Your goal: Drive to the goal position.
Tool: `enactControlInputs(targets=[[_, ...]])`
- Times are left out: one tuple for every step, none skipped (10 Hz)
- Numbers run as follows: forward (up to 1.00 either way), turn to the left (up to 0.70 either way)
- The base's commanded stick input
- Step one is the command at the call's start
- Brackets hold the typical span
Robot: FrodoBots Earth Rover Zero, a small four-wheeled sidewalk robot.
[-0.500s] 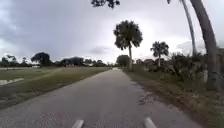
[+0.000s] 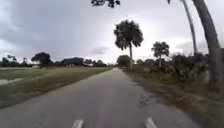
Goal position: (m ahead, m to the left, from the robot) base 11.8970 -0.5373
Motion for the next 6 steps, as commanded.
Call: enactControlInputs(targets=[[0.85,0.00],[0.85,0.00],[0.85,0.00],[0.85,0.00],[0.85,0.00],[0.85,0.00]])
